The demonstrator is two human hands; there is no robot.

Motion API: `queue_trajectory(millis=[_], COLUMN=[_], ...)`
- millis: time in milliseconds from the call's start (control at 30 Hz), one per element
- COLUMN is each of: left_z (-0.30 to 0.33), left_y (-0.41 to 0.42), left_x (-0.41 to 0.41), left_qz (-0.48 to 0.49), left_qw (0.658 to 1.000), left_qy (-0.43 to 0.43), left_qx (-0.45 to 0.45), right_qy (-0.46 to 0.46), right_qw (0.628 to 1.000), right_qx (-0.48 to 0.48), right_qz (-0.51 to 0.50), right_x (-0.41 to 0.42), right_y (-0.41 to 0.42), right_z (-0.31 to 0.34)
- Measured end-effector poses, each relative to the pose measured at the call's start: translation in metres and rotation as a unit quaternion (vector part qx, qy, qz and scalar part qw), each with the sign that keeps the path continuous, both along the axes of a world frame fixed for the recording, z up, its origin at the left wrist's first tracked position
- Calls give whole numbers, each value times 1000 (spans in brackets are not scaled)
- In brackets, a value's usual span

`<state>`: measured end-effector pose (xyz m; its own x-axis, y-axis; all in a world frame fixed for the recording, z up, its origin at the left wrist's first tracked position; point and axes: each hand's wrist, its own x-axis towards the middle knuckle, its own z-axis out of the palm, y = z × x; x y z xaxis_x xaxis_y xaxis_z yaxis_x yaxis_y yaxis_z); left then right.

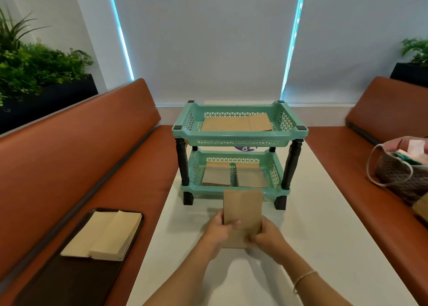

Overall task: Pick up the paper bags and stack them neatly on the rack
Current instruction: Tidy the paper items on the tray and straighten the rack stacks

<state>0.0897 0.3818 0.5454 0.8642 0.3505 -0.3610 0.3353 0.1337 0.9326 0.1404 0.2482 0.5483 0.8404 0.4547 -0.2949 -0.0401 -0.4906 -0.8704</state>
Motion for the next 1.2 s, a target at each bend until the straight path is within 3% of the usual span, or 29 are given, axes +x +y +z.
queue_trajectory(millis=[233, 500, 700, 867, 1100, 1200], left_z=[6, 28, 38, 20, -6, -12], left_y=[-6, 5, 48, 51, 26, 32], left_x=[4, 9, 2, 0, -3, -2], left_qz=[-5, 37, 26, 11, 14, 28], left_qw=[999, 993, 989, 981, 975, 982], left_qy=[-42, -94, -117, -88, -14, 2], left_qx=[22, 59, 85, 172, 221, 189], right_qy=[-50, -55, -162, -282, -338, -342], right_qw=[998, 995, 983, 944, 876, 868], right_qx=[11, -83, -90, -151, -301, -314], right_qz=[-45, 4, 15, 79, 167, 177], right_x=[0, 1, 31, 48, 30, 34], right_y=[7, 3, -15, 0, 4, 3], right_z=[-5, -10, 23, 47, 8, 7])
